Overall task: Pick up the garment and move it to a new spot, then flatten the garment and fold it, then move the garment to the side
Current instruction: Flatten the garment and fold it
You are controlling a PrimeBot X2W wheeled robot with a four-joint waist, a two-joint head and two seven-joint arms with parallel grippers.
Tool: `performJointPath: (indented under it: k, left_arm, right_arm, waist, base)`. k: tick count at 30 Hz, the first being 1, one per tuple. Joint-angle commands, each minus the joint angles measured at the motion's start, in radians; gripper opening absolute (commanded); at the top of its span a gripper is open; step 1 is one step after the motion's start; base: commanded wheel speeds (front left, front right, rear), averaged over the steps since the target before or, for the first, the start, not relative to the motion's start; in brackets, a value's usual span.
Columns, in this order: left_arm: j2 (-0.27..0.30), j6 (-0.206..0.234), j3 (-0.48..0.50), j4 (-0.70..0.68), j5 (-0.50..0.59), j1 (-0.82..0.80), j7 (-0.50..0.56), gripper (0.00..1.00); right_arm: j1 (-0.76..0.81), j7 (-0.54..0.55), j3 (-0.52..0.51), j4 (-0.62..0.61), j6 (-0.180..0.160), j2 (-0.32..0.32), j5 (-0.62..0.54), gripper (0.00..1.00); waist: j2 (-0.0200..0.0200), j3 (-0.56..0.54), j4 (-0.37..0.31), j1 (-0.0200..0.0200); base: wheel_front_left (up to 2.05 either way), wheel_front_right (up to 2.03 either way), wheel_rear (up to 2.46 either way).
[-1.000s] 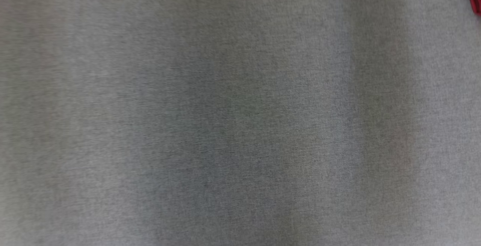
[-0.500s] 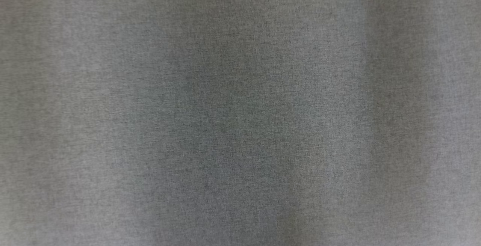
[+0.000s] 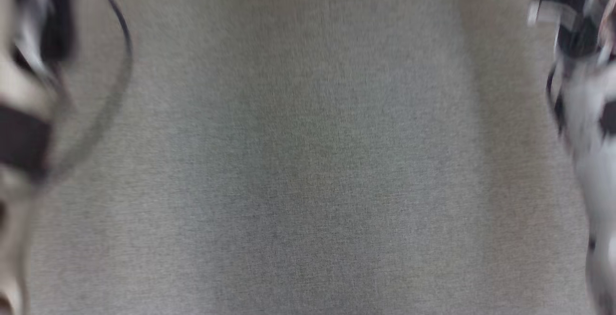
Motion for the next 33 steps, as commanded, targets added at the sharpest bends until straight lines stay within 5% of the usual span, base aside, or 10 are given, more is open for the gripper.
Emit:
performJointPath:
  k: [1,7,11,20,33]
  left_arm:
    - [0.003,0.024,0.018,-0.053,-0.016,0.078,-0.007,0.00]
    - [0.020,0.143,0.076,-0.353,-0.040,0.512,-0.012,0.00]
    - [-0.015,0.217,0.168,-0.533,-0.063,0.841,-0.012,0.00]
    - [-0.101,0.207,0.211,-0.525,-0.002,1.232,-0.012,0.00]
    - [-0.206,0.149,0.288,-0.448,0.012,1.470,-0.012,0.00]
  right_arm:
    - [0.070,-0.004,-0.005,-0.037,-0.003,-0.013,0.024,0.00]
    - [0.444,0.005,-0.069,-0.224,-0.003,-0.023,0.100,0.00]
    - [0.698,0.031,-0.156,-0.323,-0.003,0.025,0.121,0.00]
    - [1.007,0.079,-0.300,-0.396,-0.003,0.124,0.082,0.00]
    - [1.286,0.236,-0.435,-0.464,-0.003,0.237,0.078,0.00]
  waist:
    - [0.0000,-0.087,0.019,0.0001]
    - [0.0000,-0.163,0.028,0.0001]
    - [0.0000,-0.205,0.036,0.0001]
    - [0.0000,-0.289,0.062,0.0001]
    - [0.0000,-0.400,0.091,0.0001]
  base:
    - [0.00,0.00,0.00]
    - [0.00,0.00,0.00]
    - [0.00,0.00,0.00]
    - [0.00,0.00,0.00]
    - [0.00,0.00,0.00]
